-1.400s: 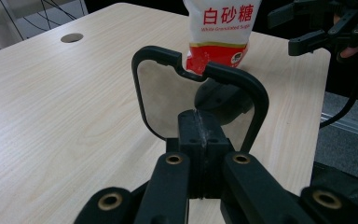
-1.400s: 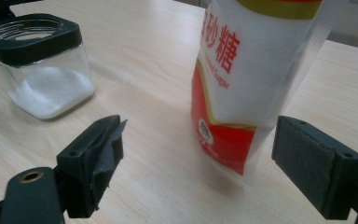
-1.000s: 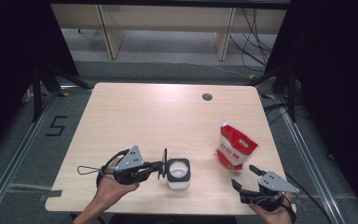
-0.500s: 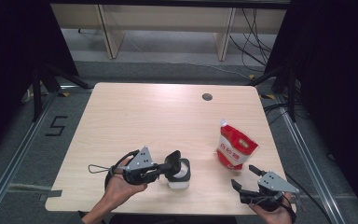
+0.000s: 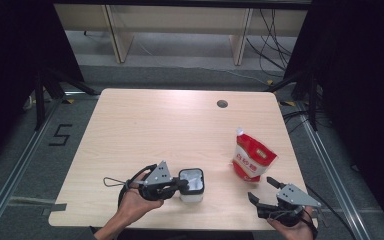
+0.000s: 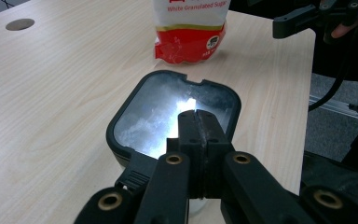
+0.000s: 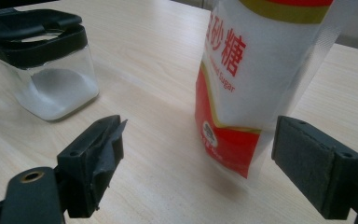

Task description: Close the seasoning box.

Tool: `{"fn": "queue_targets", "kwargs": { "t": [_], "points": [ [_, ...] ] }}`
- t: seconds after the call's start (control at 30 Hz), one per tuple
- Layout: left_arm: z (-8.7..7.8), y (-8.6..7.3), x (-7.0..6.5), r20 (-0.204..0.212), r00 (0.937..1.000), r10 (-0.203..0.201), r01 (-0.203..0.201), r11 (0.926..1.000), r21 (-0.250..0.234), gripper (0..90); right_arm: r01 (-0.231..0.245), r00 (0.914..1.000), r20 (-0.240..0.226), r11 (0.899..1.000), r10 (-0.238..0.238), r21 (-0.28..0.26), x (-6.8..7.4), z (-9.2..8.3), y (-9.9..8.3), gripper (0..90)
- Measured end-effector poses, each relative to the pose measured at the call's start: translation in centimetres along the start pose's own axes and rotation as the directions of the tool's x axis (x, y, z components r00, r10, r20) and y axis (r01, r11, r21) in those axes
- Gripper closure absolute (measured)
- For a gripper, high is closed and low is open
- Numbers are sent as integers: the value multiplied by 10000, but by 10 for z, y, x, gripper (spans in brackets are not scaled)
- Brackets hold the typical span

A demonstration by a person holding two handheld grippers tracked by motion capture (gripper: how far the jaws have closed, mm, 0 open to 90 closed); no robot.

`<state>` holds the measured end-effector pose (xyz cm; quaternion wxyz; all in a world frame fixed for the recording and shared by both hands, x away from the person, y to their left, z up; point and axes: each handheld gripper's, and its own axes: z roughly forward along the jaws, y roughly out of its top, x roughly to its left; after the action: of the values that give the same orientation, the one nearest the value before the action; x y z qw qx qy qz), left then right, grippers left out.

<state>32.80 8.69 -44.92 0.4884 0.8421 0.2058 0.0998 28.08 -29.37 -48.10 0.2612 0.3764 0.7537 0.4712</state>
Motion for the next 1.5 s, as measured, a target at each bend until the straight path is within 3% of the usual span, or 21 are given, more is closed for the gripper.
{"fn": "queue_targets", "kwargs": {
  "t": [0.23, 0.43, 0.6, 0.67, 1.0, 1.17, 1.23, 1.3, 1.37, 1.4, 1.47, 1.5],
  "points": [
    [0, 0, 0, -5, 10000, -8, 8, 10000, -13, 891, -73, 10000, 9, 10000, 73, 18, 0, 0, 0, 175],
    [-7, 3, 4, 49, 9994, -335, 337, 9984, -448, 841, -106, 9999, -52, 9999, 106, -9, 0, 1, 0, 175],
    [-18, 2, 8, 90, 9983, -583, 588, 9959, -692, 726, -140, 9999, -97, 9999, 140, 4, 1, 1, 0, 175],
    [-19, 2, 9, 75, 9988, -493, 497, 9963, -695, 678, -137, 9999, -91, 9999, 137, 3, 1, 1, 0, 175],
    [-36, -8, 18, -182, 9985, -517, 511, 9981, -355, 410, -105, 9999, -53, 9999, 105, -12, 0, 1, 0, 174],
    [-43, -11, 20, -257, 9980, -569, 557, 9974, -452, 374, -60, 10000, -74, 10000, 60, 2, 0, 1, -1, 174],
    [-46, -13, 20, -335, 9972, -673, 657, 9966, -495, 368, -287, 9996, -26, 9996, 287, 55, 2, 0, -1, 174],
    [-49, -15, 20, -314, 9962, -812, 798, 9958, -451, 356, -102, 9999, -56, 9999, 102, 14, 0, 1, -1, 174],
    [-51, -18, 21, -331, 9977, -584, 570, 9976, -399, 344, -93, 10000, -23, 10000, 93, -19, 0, 1, -1, 174],
    [-51, -20, 20, -376, 9955, -875, 859, 9954, -419, 344, -94, 10000, 5, 9999, 94, -74, 0, 1, -1, 174],
    [-53, -23, 21, -336, 9974, -639, 626, 9973, -394, 325, 33, 10000, -40, 10000, -34, -47, 0, 1, -1, 175],
    [-53, -25, 20, -384, 9953, -885, 868, 9952, -458, 325, 32, 10000, -35, 10000, -33, -43, 0, 1, -1, 175]
  ]
}}
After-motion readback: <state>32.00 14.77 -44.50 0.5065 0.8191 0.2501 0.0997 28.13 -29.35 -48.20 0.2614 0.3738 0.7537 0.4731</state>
